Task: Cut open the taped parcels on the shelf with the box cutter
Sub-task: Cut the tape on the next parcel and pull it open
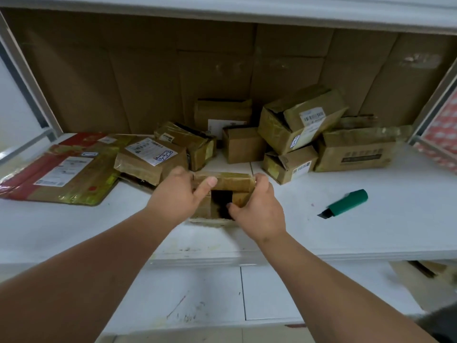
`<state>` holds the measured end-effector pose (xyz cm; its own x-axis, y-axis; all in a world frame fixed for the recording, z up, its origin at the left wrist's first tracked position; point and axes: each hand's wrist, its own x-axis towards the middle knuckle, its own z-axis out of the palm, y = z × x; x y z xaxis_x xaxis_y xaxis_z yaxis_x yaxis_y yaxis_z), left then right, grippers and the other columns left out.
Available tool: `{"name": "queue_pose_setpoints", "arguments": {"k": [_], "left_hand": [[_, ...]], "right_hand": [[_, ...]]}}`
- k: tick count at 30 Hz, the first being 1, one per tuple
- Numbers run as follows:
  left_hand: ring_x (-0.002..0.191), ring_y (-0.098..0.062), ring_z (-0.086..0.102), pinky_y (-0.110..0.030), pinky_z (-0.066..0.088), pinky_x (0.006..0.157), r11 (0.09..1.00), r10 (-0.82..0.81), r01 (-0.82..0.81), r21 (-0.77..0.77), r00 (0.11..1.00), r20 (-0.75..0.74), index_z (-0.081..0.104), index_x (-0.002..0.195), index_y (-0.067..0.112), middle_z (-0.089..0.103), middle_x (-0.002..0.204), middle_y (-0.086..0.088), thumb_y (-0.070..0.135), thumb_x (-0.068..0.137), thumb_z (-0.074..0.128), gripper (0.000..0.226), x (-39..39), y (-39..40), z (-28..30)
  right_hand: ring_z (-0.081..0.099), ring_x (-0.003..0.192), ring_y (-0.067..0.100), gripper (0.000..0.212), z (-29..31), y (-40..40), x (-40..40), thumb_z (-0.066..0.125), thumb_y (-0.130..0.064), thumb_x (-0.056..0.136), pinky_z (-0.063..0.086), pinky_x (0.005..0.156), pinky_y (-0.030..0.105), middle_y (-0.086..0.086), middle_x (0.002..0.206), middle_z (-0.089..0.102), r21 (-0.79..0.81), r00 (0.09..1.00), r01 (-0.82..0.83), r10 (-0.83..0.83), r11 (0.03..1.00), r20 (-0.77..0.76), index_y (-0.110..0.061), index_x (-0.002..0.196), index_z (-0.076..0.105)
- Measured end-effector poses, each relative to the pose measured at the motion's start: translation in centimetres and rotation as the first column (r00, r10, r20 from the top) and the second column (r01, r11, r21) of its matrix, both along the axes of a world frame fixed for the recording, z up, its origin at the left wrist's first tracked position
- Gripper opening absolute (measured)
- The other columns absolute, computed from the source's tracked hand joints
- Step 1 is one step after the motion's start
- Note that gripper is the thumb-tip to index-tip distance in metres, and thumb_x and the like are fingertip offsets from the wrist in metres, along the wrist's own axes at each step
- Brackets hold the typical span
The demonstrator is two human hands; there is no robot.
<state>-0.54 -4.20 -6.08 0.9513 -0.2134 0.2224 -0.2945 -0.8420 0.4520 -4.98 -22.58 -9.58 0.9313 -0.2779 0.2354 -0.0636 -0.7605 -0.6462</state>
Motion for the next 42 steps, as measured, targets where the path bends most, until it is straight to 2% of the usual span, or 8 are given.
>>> {"name": "queue_pose_setpoints", "arguments": {"k": [3, 6, 16, 24, 28, 33, 37, 42], "left_hand": [[0.087, -0.011, 0.046, -0.030, 0.045, 0.071, 0.995, -0.033, 0.034, 0.093, 0.999, -0.015, 0.050, 0.114, 0.021, 0.034, 0.106, 0.005, 0.082, 0.064, 0.058, 0.080, 0.1, 0.3, -1.0], [0.088, -0.014, 0.049, -0.034, 0.050, 0.074, 0.998, 0.060, -0.060, -0.005, 0.998, 0.006, 0.048, 0.111, 0.025, 0.035, 0.105, 0.007, 0.077, 0.060, 0.068, 0.076, 0.1, 0.3, -1.7], [0.086, -0.003, 0.052, -0.022, 0.042, 0.072, 0.976, -0.018, -0.009, -0.216, 0.992, -0.121, 0.058, 0.126, 0.035, 0.048, 0.108, 0.011, 0.055, 0.071, 0.074, 0.060, 0.8, 1.3, -0.6], [0.103, 0.001, 0.057, -0.029, 0.053, 0.087, 0.900, -0.331, 0.114, -0.422, 0.809, -0.487, 0.047, 0.135, 0.051, 0.048, 0.134, 0.011, 0.011, 0.088, 0.060, 0.064, 0.6, 4.2, 0.1], [0.107, -0.007, 0.059, -0.033, 0.053, 0.086, 0.840, -0.336, -0.053, -0.540, 0.730, -0.595, 0.059, 0.116, 0.038, 0.055, 0.125, 0.012, 0.033, 0.092, 0.063, 0.026, 0.6, 4.3, 0.6], [0.103, -0.010, 0.056, -0.029, 0.052, 0.074, 0.831, -0.214, -0.142, -0.537, 0.811, -0.545, 0.049, 0.131, 0.025, 0.053, 0.126, 0.008, 0.038, 0.089, 0.069, 0.049, 0.7, 2.8, -0.3], [0.117, -0.014, 0.050, -0.037, 0.048, 0.100, 0.797, -0.271, -0.083, -0.599, 0.836, -0.476, 0.039, 0.147, 0.033, 0.047, 0.141, 0.007, 0.004, 0.084, 0.072, 0.077, 1.3, 2.7, 0.2], [0.107, -0.010, 0.063, -0.017, 0.053, 0.068, 0.664, -0.297, -0.005, -0.748, 0.916, -0.271, 0.058, 0.108, 0.040, 0.063, 0.112, 0.013, -0.006, 0.081, 0.071, 0.055, 1.8, 2.6, 1.7]], "right_hand": [[0.062, 0.080, 0.020, 0.070, 0.5, -0.6, -0.2, 0.067, -0.040, 0.068, 0.043, 0.062, 0.030, -0.004, 0.094, 0.063, 0.170, 0.998, 0.002, 0.010, 0.985, -0.070, -0.036, 0.124, 0.026], [0.063, 0.073, 0.017, 0.064, 1.3, -0.9, -0.5, 0.057, -0.037, 0.069, 0.044, 0.059, 0.028, -0.008, 0.080, 0.064, 0.224, 0.994, -0.055, 0.075, 0.973, -0.085, -0.034, 0.128, 0.034], [0.062, 0.080, 0.005, 0.028, 1.9, -2.5, -1.1, 0.055, -0.007, 0.089, 0.049, 0.061, 0.018, -0.007, 0.091, 0.068, 0.585, 0.986, -0.043, 0.128, 0.810, -0.106, -0.031, 0.097, 0.068], [0.064, 0.109, 0.043, 0.048, 2.1, -4.6, -0.7, 0.043, 0.017, 0.081, 0.050, 0.098, 0.057, 0.022, 0.116, 0.068, 0.795, 0.960, 0.090, 0.161, 0.600, -0.230, -0.007, 0.114, 0.068], [0.062, 0.104, 0.038, 0.045, 2.6, -5.0, -0.6, 0.042, 0.003, 0.081, 0.050, 0.091, 0.048, 0.014, 0.121, 0.068, 0.809, 0.939, 0.129, 0.191, 0.574, -0.285, -0.006, 0.120, 0.063], [0.065, 0.105, 0.034, 0.031, 3.5, -3.7, -0.4, 0.061, -0.037, 0.091, 0.045, 0.104, 0.050, 0.007, 0.115, 0.070, 0.754, 0.924, 0.133, 0.195, 0.643, -0.329, -0.018, 0.115, 0.064], [0.069, 0.094, 0.025, 0.036, 4.2, -2.5, -0.3, 0.062, -0.013, 0.090, 0.048, 0.098, 0.037, 0.004, 0.107, 0.073, 0.685, 0.955, 0.061, 0.157, 0.726, -0.251, -0.020, 0.125, 0.063], [0.064, 0.111, 0.027, 0.032, 5.5, -2.7, -0.4, 0.048, 0.005, 0.087, 0.042, 0.100, 0.037, 0.005, 0.106, 0.072, 0.816, 0.996, -0.012, 0.081, 0.578, -0.043, -0.018, 0.102, 0.064]]}}
